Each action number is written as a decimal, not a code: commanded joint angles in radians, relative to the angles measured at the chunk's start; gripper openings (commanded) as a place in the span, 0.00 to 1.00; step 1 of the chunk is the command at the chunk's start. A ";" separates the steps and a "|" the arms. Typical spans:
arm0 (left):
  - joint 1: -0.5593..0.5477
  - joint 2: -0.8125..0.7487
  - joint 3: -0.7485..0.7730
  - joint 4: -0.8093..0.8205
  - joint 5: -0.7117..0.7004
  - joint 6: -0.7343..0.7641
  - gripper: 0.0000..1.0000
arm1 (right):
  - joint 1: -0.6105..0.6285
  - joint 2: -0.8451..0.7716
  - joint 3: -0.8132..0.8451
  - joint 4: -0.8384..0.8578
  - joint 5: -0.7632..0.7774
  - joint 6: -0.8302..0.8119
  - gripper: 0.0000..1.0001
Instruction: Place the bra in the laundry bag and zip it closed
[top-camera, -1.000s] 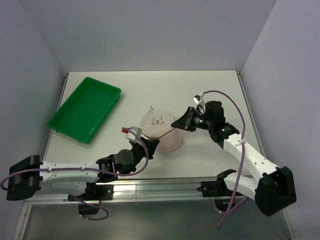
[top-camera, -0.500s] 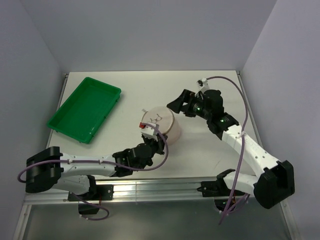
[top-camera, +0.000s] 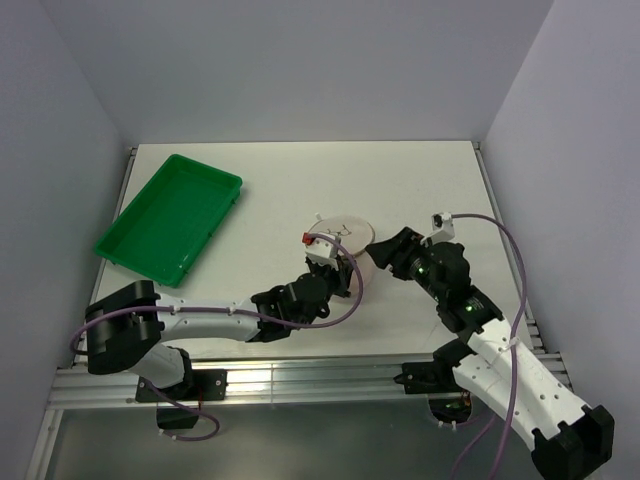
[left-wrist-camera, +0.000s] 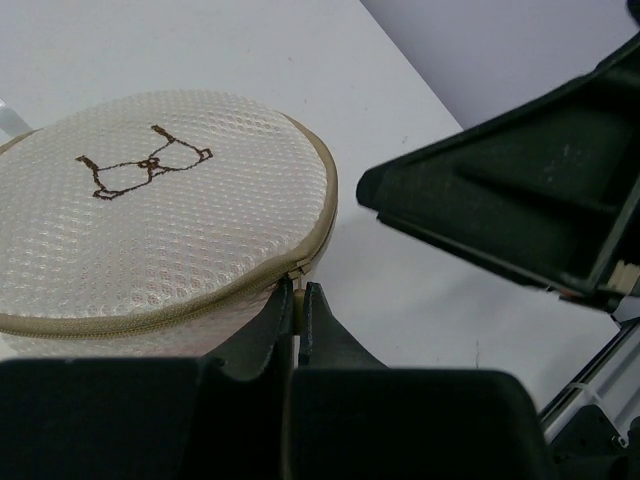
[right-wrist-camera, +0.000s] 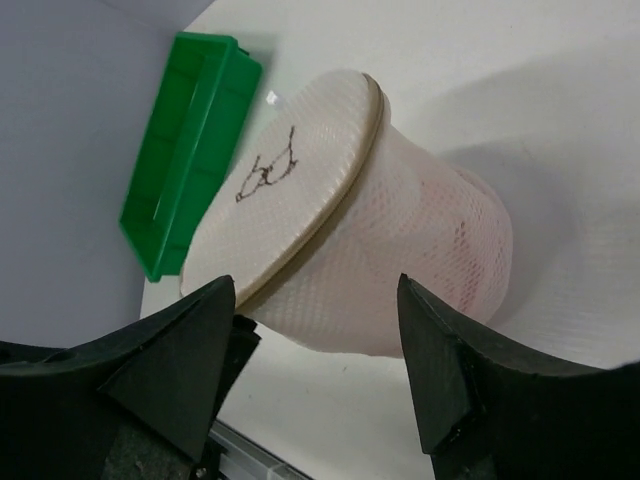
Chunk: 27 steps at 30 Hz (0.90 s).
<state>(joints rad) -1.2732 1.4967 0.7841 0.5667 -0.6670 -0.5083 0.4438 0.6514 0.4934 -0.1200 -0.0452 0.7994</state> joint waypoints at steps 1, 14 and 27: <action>0.002 0.005 0.024 0.079 0.024 -0.005 0.00 | 0.021 -0.033 -0.022 0.032 0.035 0.063 0.74; 0.000 0.020 -0.026 0.117 0.098 -0.045 0.00 | 0.056 0.068 -0.053 0.161 -0.053 0.142 0.39; 0.000 -0.070 -0.158 0.009 0.058 -0.105 0.00 | 0.035 0.125 -0.015 0.166 -0.007 0.087 0.00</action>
<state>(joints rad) -1.2732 1.4864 0.6773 0.6285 -0.5713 -0.5922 0.5083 0.7681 0.4374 -0.0093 -0.1444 0.9264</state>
